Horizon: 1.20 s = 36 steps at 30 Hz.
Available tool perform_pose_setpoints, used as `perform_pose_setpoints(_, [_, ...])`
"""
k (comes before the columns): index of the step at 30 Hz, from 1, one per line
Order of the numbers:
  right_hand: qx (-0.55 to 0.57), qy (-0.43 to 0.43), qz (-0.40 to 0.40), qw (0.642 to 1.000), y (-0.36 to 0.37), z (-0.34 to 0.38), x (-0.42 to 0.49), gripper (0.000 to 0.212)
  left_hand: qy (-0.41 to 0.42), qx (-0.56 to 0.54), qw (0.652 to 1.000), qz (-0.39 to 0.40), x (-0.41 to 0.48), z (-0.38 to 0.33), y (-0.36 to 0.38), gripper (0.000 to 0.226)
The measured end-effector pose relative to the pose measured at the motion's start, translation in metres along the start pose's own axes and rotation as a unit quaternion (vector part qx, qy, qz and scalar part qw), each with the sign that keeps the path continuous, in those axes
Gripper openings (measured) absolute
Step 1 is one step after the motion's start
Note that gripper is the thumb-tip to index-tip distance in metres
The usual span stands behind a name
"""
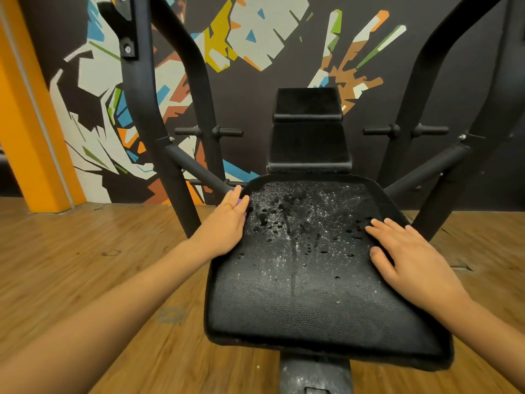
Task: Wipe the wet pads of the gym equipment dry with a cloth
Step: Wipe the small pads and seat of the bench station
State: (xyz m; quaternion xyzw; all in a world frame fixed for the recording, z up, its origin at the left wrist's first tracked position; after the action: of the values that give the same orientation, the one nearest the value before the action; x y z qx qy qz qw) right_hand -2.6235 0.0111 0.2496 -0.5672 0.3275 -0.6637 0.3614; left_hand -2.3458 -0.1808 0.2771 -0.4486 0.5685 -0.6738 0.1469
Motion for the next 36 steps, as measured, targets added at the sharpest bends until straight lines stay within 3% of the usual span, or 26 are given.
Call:
perform_pose_setpoints(4, [0.000, 0.006, 0.004, 1.000, -0.001, 0.000, 0.001, 0.054, -0.018, 0.000, 1.000, -0.021, -0.007, -0.001, 0.000, 0.053])
perform_pose_setpoints(12, [0.003, 0.004, 0.010, 1.000, -0.003, 0.004, -0.001, 0.051, -0.048, -0.026, 0.998, 0.006, 0.039, 0.006, 0.001, 0.051])
perform_pose_setpoints(21, [0.011, 0.004, 0.007, 1.000, -0.004, 0.004, -0.001, 0.053, -0.069, -0.112, 0.990, 0.045, -0.043, 0.007, -0.002, 0.064])
perform_pose_setpoints(27, [0.008, 0.008, 0.009, 1.000, -0.003, 0.003, 0.000, 0.055, -0.022, -0.112, 0.993, -0.013, -0.021, 0.012, -0.009, 0.049])
perform_pose_setpoints(36, [-0.002, 0.012, 0.009, 1.000, -0.002, 0.003, 0.000, 0.068, -0.042, -0.090, 0.994, 0.045, 0.054, 0.023, 0.010, 0.052])
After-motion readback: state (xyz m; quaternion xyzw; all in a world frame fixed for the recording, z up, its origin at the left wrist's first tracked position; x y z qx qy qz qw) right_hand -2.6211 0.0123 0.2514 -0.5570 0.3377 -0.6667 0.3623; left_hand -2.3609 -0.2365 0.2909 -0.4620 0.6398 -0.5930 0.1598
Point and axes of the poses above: each hand's wrist, its own x-axis towards the middle knuckle, its own y-axis out of the palm, z = x × y, the point moved 9 cm from there along x, towards the middle knuckle, and after that the axes turned 7 degrees about x, right-handed, at the moved point
